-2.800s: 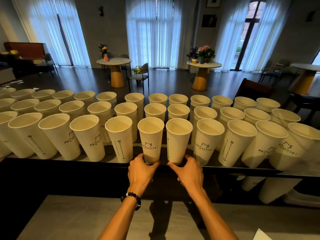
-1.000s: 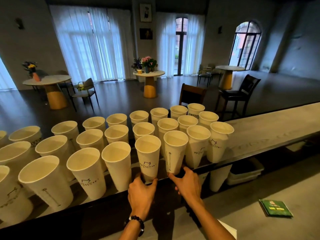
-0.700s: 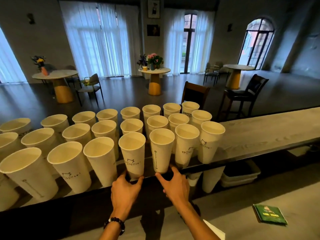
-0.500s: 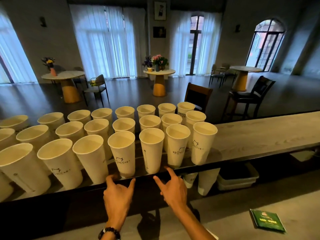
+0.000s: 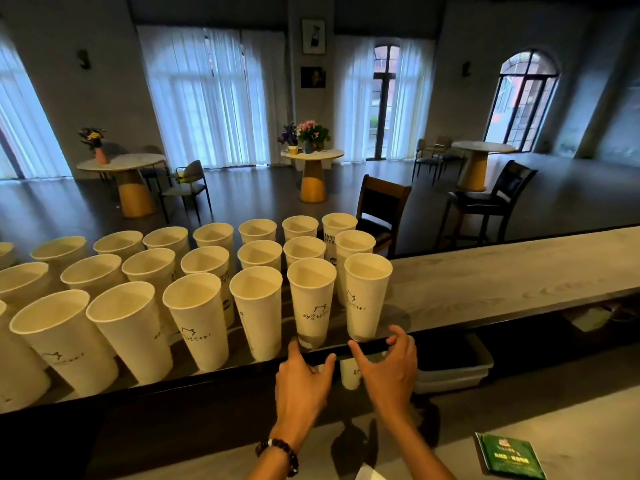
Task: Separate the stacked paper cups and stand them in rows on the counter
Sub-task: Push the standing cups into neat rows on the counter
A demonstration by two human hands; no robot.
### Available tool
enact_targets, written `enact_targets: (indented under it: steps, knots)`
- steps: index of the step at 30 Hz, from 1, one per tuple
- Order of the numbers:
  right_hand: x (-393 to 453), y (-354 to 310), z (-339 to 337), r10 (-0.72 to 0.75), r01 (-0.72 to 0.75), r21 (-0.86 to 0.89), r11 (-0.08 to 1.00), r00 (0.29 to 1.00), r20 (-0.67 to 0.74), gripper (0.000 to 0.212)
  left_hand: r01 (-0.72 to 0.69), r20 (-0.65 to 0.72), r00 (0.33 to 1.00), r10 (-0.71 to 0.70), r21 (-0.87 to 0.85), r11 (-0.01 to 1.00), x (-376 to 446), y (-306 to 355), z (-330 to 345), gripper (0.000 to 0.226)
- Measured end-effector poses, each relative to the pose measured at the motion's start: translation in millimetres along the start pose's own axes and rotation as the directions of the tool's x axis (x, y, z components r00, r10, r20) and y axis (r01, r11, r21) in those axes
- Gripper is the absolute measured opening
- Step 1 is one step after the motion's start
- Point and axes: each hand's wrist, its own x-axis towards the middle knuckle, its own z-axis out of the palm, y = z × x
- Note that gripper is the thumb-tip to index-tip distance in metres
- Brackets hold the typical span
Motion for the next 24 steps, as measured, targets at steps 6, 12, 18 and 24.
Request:
enact_targets:
  steps: [6, 12, 18, 24]
  knots:
    - [40, 5, 4, -0.005, -0.013, 0.066, 0.998, 0.966, 0.257, 0.123, 0.117, 0.054, 0.992, -0.111, -0.115, 0.986, 26, 6, 14, 0.056]
    - [55, 4, 21, -0.085, 0.053, 0.131, 0.990, 0.964, 0.252, 0.103, 0.075, 0.067, 0.995, -0.069, -0.092, 0.993, 44, -2, 17, 0.046]
    - [53, 8, 30, -0.118, 0.101, 0.117, 0.988, 0.981, 0.152, 0.076, 0.050, 0.091, 0.995, -0.039, -0.129, 0.990, 45, -2, 17, 0.046]
    - [55, 11, 27, -0.122, 0.109, 0.085, 0.990, 0.979, 0.166, 0.071, 0.075, 0.100, 0.993, -0.064, -0.108, 0.991, 45, -4, 18, 0.047]
